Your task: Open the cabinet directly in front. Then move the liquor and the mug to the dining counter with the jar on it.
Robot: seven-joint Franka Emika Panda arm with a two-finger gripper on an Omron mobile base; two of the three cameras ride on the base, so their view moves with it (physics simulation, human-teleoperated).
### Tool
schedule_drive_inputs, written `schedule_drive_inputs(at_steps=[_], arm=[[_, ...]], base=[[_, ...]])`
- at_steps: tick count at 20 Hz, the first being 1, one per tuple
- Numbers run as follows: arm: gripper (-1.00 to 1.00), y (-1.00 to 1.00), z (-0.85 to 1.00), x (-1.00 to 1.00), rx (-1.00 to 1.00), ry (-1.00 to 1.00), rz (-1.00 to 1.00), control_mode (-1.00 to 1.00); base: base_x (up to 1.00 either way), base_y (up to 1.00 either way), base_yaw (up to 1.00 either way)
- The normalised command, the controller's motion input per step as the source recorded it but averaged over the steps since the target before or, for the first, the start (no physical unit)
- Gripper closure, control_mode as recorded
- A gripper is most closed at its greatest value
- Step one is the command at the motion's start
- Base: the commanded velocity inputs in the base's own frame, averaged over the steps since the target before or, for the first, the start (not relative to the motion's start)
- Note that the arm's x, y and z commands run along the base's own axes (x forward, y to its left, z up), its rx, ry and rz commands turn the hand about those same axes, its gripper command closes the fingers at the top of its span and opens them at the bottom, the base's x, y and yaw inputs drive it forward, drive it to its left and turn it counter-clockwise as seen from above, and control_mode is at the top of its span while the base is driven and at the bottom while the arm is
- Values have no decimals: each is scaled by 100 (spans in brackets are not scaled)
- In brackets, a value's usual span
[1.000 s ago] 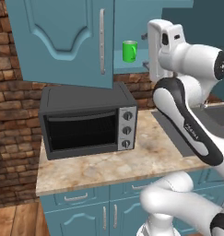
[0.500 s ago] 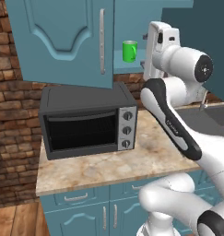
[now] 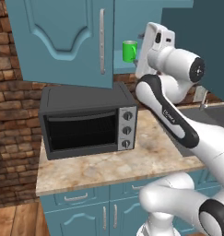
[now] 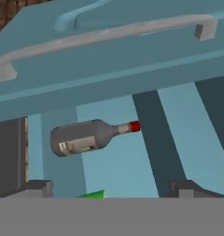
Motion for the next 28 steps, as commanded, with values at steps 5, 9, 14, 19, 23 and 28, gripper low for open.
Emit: schedule_drive_inputs(at_steps=[5,9,14,19,23,28], arm=[[-100,6,0,31,1,1,16,-100],[-100,10,0,33,0,0,12,-100],[-100,11,-4,40,0,0,10,-100],[-100,33,-7,38,0,0,8,-100],[-100,16,-5,38,0,0,10,-100],[-100,0,-7,36,0,-1,10,-100]], base=[[0,0,0],[0,0,0],[0,0,0],[0,0,0],[0,0,0],[0,0,0]])
